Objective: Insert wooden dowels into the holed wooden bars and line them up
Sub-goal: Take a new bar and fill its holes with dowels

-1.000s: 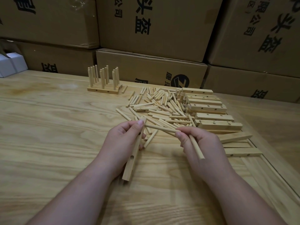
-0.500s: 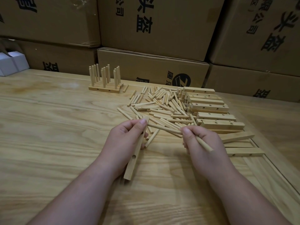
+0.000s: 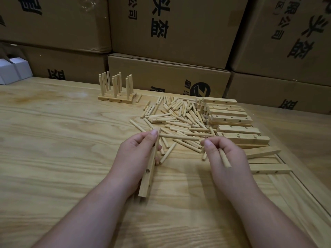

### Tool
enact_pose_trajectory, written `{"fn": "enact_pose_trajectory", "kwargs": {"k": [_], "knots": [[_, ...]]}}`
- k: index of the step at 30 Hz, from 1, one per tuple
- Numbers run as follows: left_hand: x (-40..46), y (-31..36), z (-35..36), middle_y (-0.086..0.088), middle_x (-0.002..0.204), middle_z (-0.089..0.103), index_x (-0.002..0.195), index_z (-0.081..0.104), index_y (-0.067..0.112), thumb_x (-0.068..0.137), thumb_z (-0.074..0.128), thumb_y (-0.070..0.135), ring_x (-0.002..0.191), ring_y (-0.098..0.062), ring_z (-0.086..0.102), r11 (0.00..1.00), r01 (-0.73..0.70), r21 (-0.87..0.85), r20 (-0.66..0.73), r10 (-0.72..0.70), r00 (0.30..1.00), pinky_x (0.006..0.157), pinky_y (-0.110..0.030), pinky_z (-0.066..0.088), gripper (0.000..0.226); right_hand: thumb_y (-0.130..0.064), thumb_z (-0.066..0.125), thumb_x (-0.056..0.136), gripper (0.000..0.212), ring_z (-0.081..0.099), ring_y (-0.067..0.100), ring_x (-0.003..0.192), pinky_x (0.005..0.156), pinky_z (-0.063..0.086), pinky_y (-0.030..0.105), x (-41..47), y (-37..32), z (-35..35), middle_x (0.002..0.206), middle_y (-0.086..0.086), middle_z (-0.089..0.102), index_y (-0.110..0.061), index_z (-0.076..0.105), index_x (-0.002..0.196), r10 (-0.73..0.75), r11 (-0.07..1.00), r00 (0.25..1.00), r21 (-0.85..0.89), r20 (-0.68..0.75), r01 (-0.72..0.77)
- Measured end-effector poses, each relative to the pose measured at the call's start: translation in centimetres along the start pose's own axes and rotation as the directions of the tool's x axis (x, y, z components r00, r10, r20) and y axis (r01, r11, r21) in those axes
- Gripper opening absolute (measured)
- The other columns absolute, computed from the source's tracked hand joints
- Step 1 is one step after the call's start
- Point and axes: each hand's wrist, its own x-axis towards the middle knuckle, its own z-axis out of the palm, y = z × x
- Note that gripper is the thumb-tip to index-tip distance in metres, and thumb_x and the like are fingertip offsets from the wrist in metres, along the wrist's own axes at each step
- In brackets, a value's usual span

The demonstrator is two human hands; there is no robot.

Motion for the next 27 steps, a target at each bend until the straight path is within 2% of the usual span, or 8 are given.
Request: {"fn": "enact_pose_trajectory", "kwargs": {"k": [3, 6, 8, 11, 16, 22, 24, 27], "knots": [[0.0, 0.0, -0.1, 0.002, 0.069, 0.071, 0.089, 0.077, 0.019, 0.092, 0.066, 0.05, 0.054, -0.01, 0.063, 0.999, 0.024, -0.025, -0.023, -0.024, 0.999, 0.047, -0.019, 0.048, 0.033, -0.052, 0.057, 0.092, 0.034, 0.062, 0.015, 0.074, 0.069, 0.047, 0.035, 0.4, 0.1, 0.1, 0.073, -0.002, 0.064, -0.02, 0.06, 0.08, 0.265, 0.964, 0.963, -0.014, 0.045, -0.264], [0.1, 0.1, -0.2, 0.0, 0.072, 0.072, 0.084, 0.077, 0.019, 0.091, 0.066, 0.051, 0.053, -0.011, 0.064, 0.998, 0.036, -0.046, -0.037, -0.038, 0.999, 0.046, -0.02, 0.049, 0.034, -0.044, 0.055, 0.092, 0.013, 0.061, 0.026, 0.078, 0.07, 0.05, 0.043, 0.6, 0.6, 0.0, 0.082, 0.002, 0.062, -0.032, 0.052, 0.087, 0.42, 0.908, 0.889, -0.09, 0.184, -0.41], [0.2, 0.2, -0.2, -0.001, 0.075, 0.073, 0.083, 0.077, 0.019, 0.091, 0.067, 0.05, 0.054, -0.011, 0.064, 0.998, 0.038, -0.059, -0.04, -0.041, 0.998, 0.047, -0.021, 0.05, 0.034, -0.039, 0.049, 0.098, 0.012, 0.061, 0.021, 0.074, 0.068, 0.049, 0.04, 0.5, 0.9, -0.1, 0.08, 0.0, 0.063, -0.036, 0.049, 0.087, 0.363, 0.932, 0.903, -0.093, 0.228, -0.351], [0.1, 0.2, -0.2, 0.0, 0.079, 0.075, 0.082, 0.078, 0.024, 0.091, 0.066, 0.052, 0.055, -0.011, 0.064, 0.997, 0.046, -0.055, -0.036, -0.048, 0.998, 0.048, -0.021, 0.051, 0.032, -0.036, 0.044, 0.104, 0.018, 0.066, 0.012, 0.059, 0.056, 0.051, 0.026, 0.4, 0.6, -0.1, 0.07, -0.006, 0.07, -0.029, 0.058, 0.095, 0.274, 0.962, 0.929, -0.058, 0.249, -0.268], [0.1, 0.3, -0.1, 0.0, 0.079, 0.075, 0.081, 0.078, 0.025, 0.092, 0.065, 0.05, 0.055, -0.01, 0.064, 0.998, 0.045, -0.054, -0.04, -0.048, 0.998, 0.048, -0.021, 0.05, 0.031, -0.058, 0.045, 0.098, 0.054, 0.066, 0.022, 0.049, 0.052, 0.05, 0.03, 0.2, 0.1, 0.0, 0.057, 0.008, 0.069, -0.012, 0.066, 0.077, 0.363, 0.929, 0.898, -0.027, 0.25, -0.368], [0.1, 0.3, -0.1, 0.0, 0.07, 0.07, 0.081, 0.077, 0.019, 0.094, 0.063, 0.05, 0.053, -0.01, 0.062, 0.998, 0.05, -0.047, -0.038, -0.052, 0.998, 0.046, -0.02, 0.049, 0.036, -0.045, 0.044, 0.102, 0.037, 0.052, 0.013, 0.048, 0.051, 0.043, 0.033, 0.1, 0.5, 0.7, 0.054, -0.007, 0.052, -0.015, 0.055, 0.084, 0.359, 0.928, 0.915, 0.038, 0.182, -0.372], [0.2, 0.3, -0.2, -0.001, 0.073, 0.072, 0.081, 0.078, 0.019, 0.094, 0.063, 0.05, 0.055, -0.011, 0.063, 0.997, 0.058, -0.053, -0.044, -0.061, 0.997, 0.047, -0.021, 0.05, 0.037, -0.032, 0.044, 0.101, 0.026, 0.046, 0.018, 0.05, 0.048, 0.037, 0.033, 0.1, 0.1, 0.9, 0.058, -0.004, 0.046, -0.017, 0.053, 0.083, 0.395, 0.878, 0.892, 0.196, 0.22, -0.437], [0.2, 0.4, -0.3, -0.003, 0.082, 0.075, 0.082, 0.079, 0.023, 0.095, 0.063, 0.05, 0.058, -0.013, 0.064, 0.993, 0.081, -0.087, -0.045, -0.085, 0.995, 0.049, -0.024, 0.052, 0.034, -0.025, 0.041, 0.105, 0.025, 0.049, 0.018, 0.057, 0.046, 0.04, 0.026, -0.3, -0.8, 0.9, 0.064, -0.004, 0.051, -0.028, 0.059, 0.088, 0.23, 0.918, 0.943, 0.267, 0.239, -0.292]]}}
